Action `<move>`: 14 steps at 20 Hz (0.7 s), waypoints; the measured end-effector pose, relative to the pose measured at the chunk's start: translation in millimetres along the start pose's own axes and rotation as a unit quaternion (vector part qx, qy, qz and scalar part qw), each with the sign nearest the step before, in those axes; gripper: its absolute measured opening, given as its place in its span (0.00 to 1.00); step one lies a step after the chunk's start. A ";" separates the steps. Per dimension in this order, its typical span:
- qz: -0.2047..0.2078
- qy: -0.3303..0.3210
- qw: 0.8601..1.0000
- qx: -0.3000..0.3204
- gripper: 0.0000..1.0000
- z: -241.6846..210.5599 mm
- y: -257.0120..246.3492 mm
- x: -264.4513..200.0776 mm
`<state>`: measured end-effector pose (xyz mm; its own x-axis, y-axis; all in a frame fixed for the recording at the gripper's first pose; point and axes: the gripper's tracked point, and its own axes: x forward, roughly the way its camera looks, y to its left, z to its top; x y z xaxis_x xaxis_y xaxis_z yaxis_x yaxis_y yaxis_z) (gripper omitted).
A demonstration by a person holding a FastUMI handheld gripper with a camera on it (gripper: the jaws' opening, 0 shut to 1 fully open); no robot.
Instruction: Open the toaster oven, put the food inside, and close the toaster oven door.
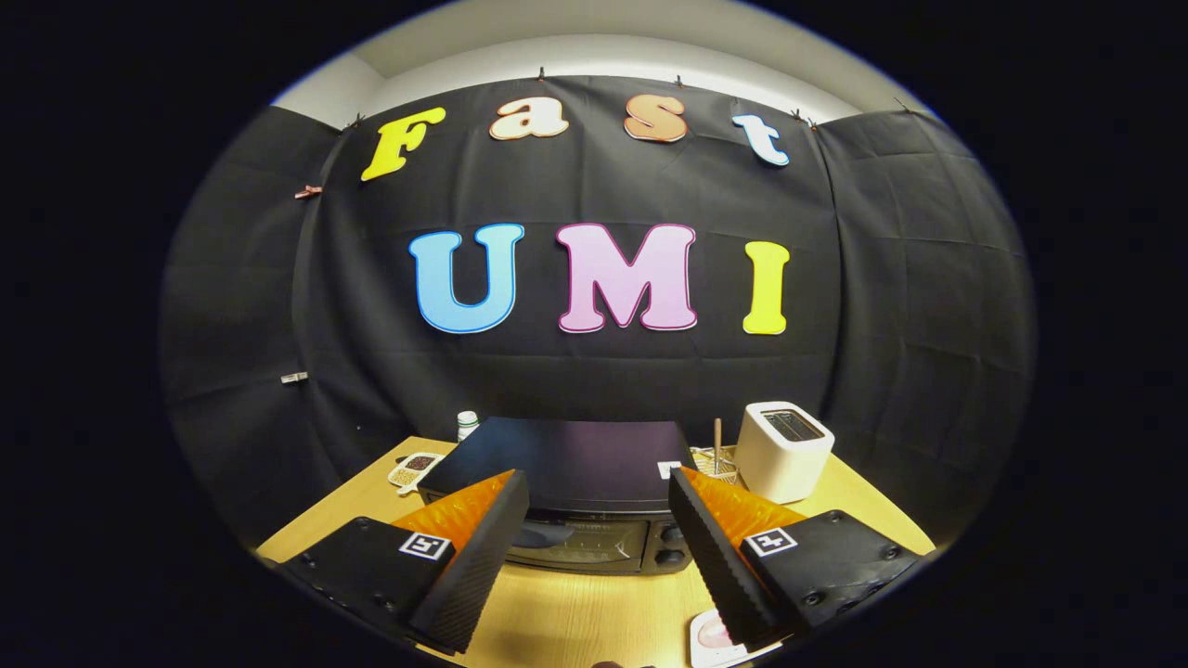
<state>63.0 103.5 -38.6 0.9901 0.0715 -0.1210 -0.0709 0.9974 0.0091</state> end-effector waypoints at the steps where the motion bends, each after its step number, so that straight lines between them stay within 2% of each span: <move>1: 0.001 0.003 1.000 0.002 0.99 -0.7 4.2 2.4; 5: 0.004 0.018 1.000 0.001 0.99 -11.2 22.9 22.1; 14: -0.004 0.082 0.997 0.000 0.99 -69.7 54.6 77.0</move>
<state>126.9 163.5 -116.6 0.9575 0.0620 -0.2817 -0.0623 0.9980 0.0077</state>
